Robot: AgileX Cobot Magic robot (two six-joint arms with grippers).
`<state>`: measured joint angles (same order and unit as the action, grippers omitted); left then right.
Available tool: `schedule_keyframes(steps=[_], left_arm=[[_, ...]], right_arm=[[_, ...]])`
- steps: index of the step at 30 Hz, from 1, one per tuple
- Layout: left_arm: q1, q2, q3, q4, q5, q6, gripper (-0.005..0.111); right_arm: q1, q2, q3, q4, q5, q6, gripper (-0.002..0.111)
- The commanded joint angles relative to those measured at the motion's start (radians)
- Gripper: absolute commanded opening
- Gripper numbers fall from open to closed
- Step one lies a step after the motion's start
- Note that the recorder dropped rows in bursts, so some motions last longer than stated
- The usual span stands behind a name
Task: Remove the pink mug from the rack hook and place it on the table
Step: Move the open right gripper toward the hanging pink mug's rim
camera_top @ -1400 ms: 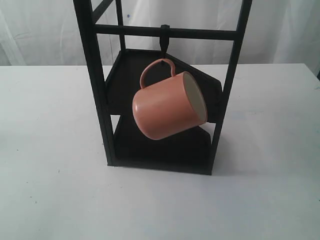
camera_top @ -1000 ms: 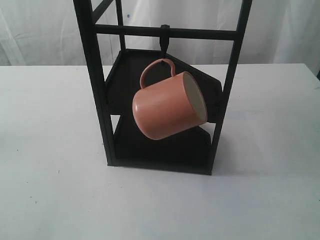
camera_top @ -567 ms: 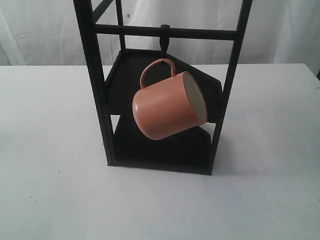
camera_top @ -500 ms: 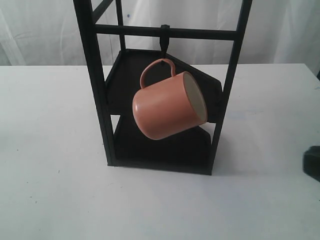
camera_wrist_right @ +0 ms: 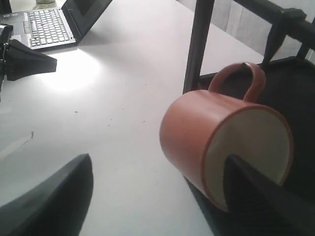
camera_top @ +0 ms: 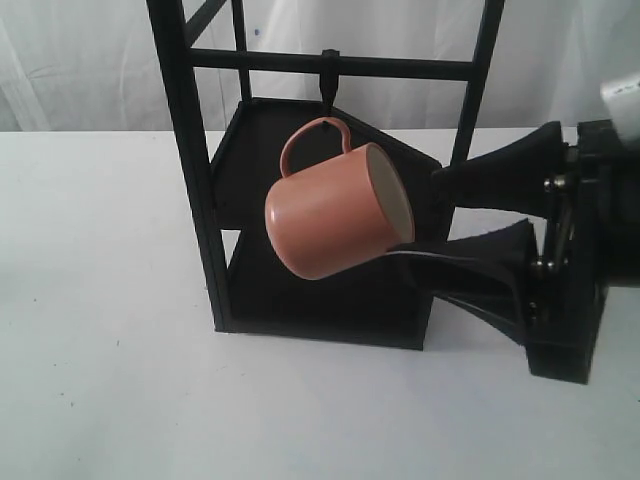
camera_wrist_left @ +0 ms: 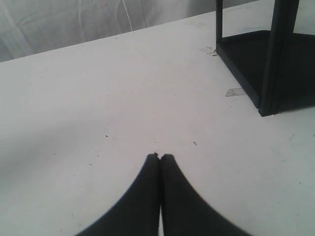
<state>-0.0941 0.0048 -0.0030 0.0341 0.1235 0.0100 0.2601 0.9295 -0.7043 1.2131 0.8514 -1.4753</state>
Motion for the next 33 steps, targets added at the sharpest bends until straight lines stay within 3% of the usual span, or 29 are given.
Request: schedule_keyframes(steps=[1,17,33], left_arm=[[0.004,-0.005,0.003,0.002,0.003,-0.01,0.0],[0.004,-0.005,0.003,0.002,0.003,-0.01,0.0],[0.004,-0.005,0.003,0.002,0.003,-0.01,0.0]], right_arm=[[0.001,0.072,-0.017,0.072,-0.035,-0.072,0.069],[0.083,0.298,-0.085,0.068,-0.079,-0.1,0.069],[0.243,0.409,-0.141,0.085,-0.221,-0.157,0.069]])
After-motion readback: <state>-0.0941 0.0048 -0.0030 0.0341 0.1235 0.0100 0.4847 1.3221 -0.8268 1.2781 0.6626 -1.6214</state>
